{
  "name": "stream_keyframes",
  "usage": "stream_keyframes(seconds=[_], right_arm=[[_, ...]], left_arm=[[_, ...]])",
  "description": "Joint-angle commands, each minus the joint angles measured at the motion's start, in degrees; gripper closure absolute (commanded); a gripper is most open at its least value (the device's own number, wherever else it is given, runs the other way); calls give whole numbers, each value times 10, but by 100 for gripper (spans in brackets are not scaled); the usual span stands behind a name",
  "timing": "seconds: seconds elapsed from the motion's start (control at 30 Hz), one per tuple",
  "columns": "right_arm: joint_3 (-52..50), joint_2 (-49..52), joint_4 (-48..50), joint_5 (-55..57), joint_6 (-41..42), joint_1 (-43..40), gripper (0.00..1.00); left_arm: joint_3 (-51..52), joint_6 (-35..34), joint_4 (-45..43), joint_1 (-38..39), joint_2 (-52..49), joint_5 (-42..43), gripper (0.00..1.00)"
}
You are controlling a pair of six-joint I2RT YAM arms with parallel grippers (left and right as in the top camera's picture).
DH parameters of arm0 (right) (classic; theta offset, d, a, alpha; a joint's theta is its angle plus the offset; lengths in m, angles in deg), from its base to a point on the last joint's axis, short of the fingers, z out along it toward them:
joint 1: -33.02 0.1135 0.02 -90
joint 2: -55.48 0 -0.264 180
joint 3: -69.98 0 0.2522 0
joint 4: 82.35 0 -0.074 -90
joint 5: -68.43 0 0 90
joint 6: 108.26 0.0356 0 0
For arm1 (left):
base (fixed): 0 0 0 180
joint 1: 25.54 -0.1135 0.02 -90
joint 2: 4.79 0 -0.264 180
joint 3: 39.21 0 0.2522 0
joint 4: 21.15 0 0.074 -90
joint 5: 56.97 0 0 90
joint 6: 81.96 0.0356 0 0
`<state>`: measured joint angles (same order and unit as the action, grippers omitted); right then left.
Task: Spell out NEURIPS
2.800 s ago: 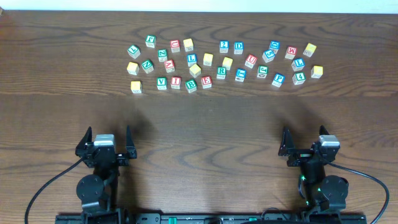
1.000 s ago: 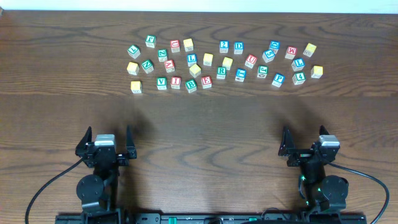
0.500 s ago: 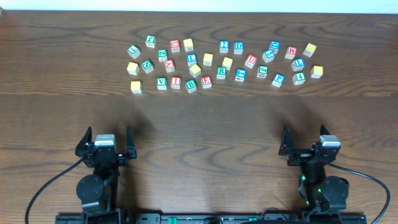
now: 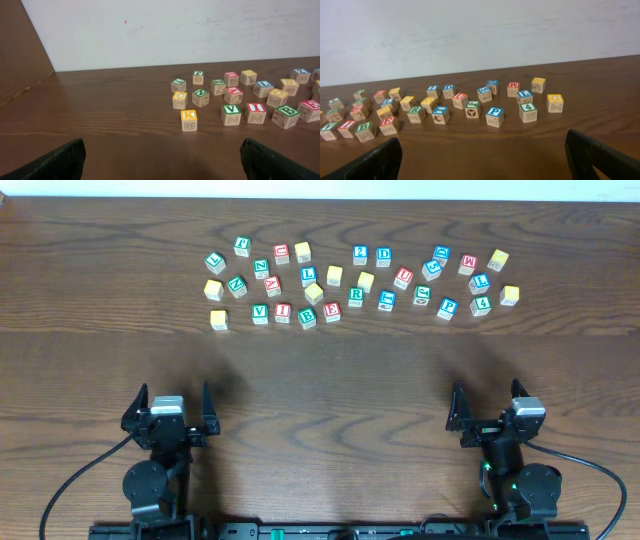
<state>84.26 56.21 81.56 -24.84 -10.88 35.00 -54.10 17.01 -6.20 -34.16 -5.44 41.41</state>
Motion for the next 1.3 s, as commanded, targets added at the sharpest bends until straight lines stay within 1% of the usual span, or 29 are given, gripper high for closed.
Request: stream_keyframes(seconds=[0.0,0.1,0.27,0.47,0.57,0.67,0.83,1.0,1.2,1.27], right_arm=[[12,3,0,-8,3,-4,1],[26,20,0,-8,2,-4,1],[71,78,0,-8,2,-4,1],[156,197,0,-9,-15,-4,1],[205,258,-7,-40,-15,-4,1],[270,331,-26,-64,-15,-4,1],[385,444,-99,-64,-15,-4,1],[504,555,-166,-104,-15,-4,1],[642,686,-257,-142,-28,-4,1],[681,724,-285,-145,-33,-4,1]], left_arm=[[-2,-5,20,-3,-8,-1,2],[-15,-5,20,-3,-25,-1,2],[-54,-5,20,-3,-77,-1,2],[-135,-5,22,-3,-167,0,2],[-188,-28,34,-3,-222,2,3],[-261,-37,67,-3,-295,8,2],[-384,-37,134,-3,-407,28,3],[-530,-40,240,-3,-519,33,2],[-719,-39,386,-3,-665,90,2],[-774,-40,428,2,-710,92,2]])
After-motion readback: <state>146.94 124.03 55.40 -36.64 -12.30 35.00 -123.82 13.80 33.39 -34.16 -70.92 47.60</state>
